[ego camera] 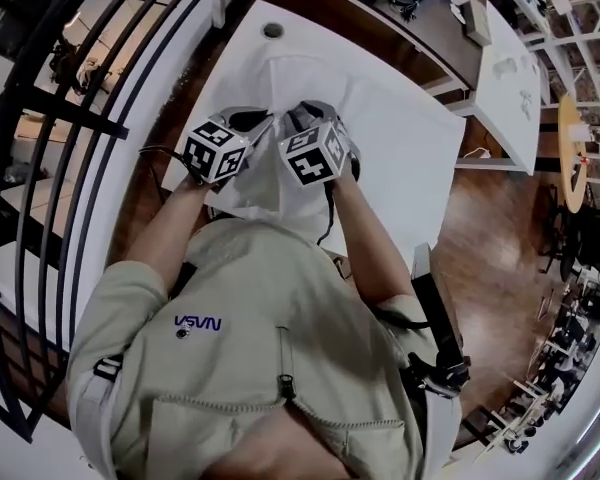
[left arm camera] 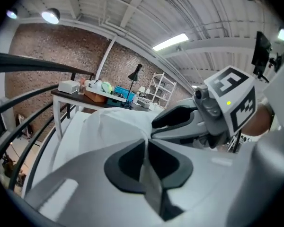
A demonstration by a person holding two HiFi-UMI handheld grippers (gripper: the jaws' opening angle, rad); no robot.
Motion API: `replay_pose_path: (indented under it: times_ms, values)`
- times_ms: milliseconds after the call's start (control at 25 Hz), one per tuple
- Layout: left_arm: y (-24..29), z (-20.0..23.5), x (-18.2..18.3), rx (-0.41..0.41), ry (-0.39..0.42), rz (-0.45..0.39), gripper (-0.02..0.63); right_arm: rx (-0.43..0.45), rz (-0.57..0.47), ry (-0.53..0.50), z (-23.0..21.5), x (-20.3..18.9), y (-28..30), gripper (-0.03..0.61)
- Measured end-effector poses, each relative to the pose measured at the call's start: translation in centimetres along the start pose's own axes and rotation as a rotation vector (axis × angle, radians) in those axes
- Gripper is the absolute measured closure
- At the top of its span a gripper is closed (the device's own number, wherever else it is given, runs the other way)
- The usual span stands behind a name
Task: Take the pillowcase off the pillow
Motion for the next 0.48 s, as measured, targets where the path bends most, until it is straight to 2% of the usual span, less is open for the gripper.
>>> replay_pose_path:
  times_ms: [40, 80, 200, 320, 480]
  values:
    - [-0.4, -0.3, -0.1, 0.012, 0.020, -0.001, 0.591, -0.028, 0.010, -0.043, 0.0, 0.0, 0.1, 0.474]
    - [-0.9, -0.6, -0.2, 0.018, 0.032, -0.006, 0.592, -0.070, 0.017, -0.078, -0.3, -0.1, 0.1, 0.571]
    - [-2.6, -1.2, -0.3, 0.008, 0.034, -0.037, 0.592, -0.173, 0.015, -0.075, -2.8, -0.6, -0.7, 0.571]
    - [-4.5, -1.7, -0.7, -0.010, 0.019, -0.087, 0.592, -0.236, 0.033, 0.012, -6.0, -2.3, -1.9, 0.571]
    - [-6.1, -2.5, -1.7, -0.040, 0.008, -0.120, 0.594, -0.274, 0.117, 0.162, -8.4, -7.2, -2.6, 0.571]
Point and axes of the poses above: the fingertips, and each gripper's own axes: y forward along the fingers, z to its left, x out of its top, the point moved 9 cm from there along -y, backward along the fingers, and after that the axes turned 1 degree about z, right-handed, at the moved point
